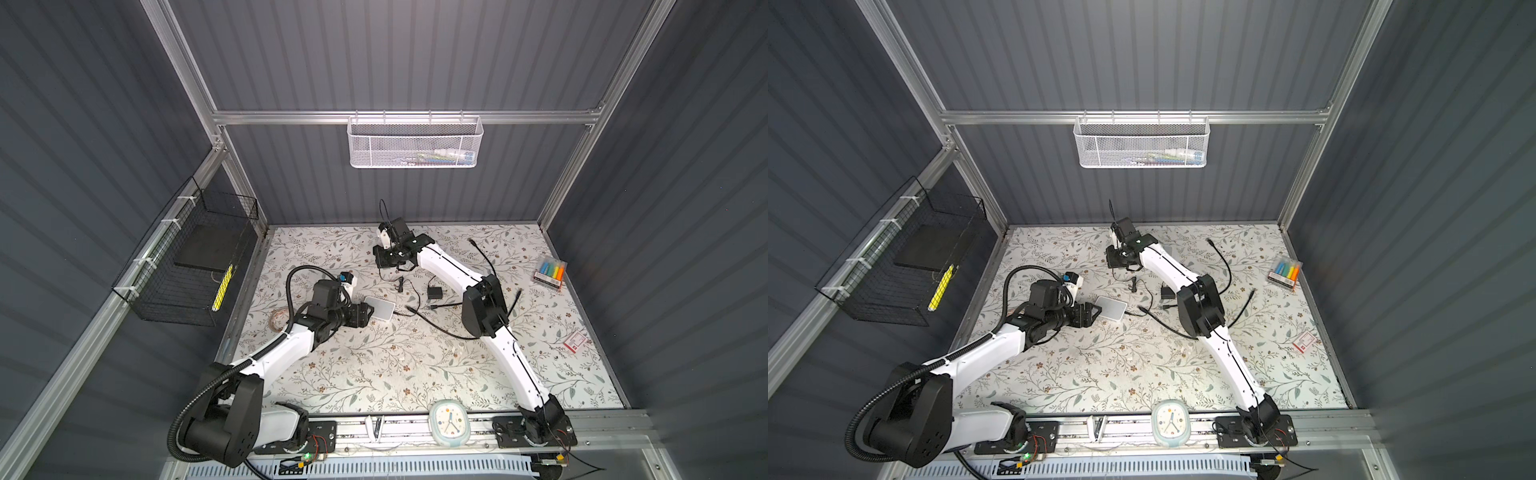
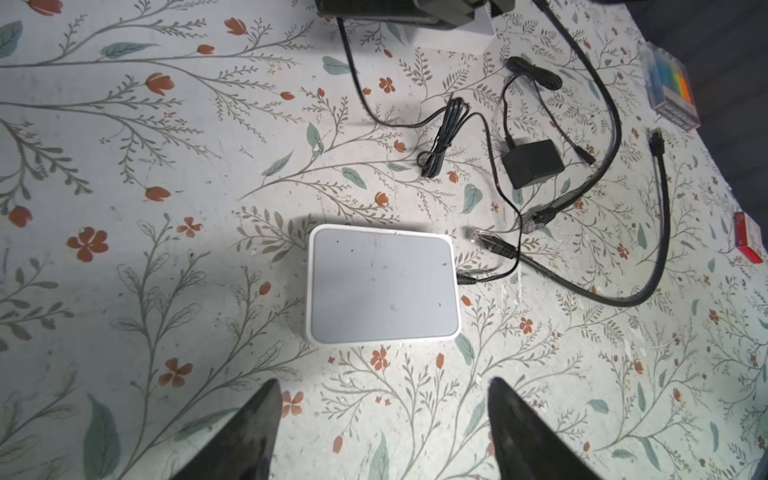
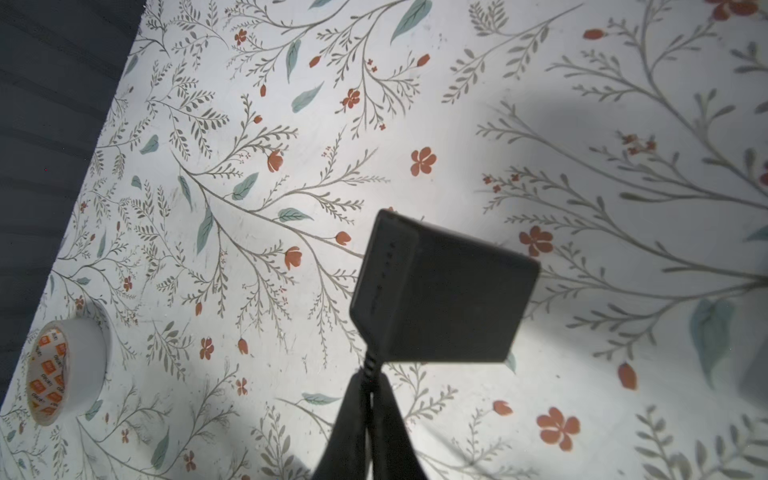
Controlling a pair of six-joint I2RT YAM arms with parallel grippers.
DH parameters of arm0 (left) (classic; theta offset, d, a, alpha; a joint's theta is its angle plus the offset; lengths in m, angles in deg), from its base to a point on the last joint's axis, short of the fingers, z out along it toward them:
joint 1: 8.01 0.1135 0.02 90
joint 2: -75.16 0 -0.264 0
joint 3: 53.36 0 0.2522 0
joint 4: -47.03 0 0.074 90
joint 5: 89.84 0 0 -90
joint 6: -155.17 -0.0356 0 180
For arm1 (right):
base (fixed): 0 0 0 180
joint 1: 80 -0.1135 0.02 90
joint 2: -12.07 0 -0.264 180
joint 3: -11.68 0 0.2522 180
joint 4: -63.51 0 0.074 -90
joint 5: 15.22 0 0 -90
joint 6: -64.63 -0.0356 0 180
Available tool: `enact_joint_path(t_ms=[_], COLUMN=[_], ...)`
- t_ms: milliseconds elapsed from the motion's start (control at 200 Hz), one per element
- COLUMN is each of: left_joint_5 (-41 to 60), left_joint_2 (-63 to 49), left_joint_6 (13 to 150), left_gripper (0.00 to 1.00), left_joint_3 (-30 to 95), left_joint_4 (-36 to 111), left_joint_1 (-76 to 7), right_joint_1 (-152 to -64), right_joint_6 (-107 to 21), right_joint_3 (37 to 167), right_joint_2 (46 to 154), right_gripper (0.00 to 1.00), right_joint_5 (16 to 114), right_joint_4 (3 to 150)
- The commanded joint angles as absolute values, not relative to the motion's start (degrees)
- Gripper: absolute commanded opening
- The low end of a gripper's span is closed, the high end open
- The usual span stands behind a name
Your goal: Insert the plug into the switch port
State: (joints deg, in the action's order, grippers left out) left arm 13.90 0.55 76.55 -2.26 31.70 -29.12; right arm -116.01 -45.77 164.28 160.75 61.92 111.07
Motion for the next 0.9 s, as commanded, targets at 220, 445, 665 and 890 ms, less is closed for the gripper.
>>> enact_joint_path(t_ms=[220, 445, 665, 890], left_joint_5=[10.7, 7.4, 15.7, 26.0], left_joint_2=[-0.6, -1.5, -8.2, -16.5], left_joint_6=[74.2, 75.8, 81.4, 84.6], left_gripper=[0.74, 0.74, 0.74, 0.73], left_joint_3=[0.3, 1.5, 4.3, 8.2], left_joint_4=[27.3, 28.0, 32.5, 36.2], left_joint_1=[-29.2, -29.0, -23.1, -21.1], right_joint_1=[-115.4, -115.6, -116.7, -118.9], right_joint_6=[-44.1, -36.2, -36.5, -44.0], right_joint_3=[164.0, 151.0, 124.5, 113.9], right_joint_2=[160.5, 146.2, 128.7, 126.8], right_gripper=[0.27, 0.36, 0.39, 0.45], right_joint_5=[59.4, 60.6, 60.7, 57.2], right_joint_4=[112.1, 115.7, 113.5, 108.5])
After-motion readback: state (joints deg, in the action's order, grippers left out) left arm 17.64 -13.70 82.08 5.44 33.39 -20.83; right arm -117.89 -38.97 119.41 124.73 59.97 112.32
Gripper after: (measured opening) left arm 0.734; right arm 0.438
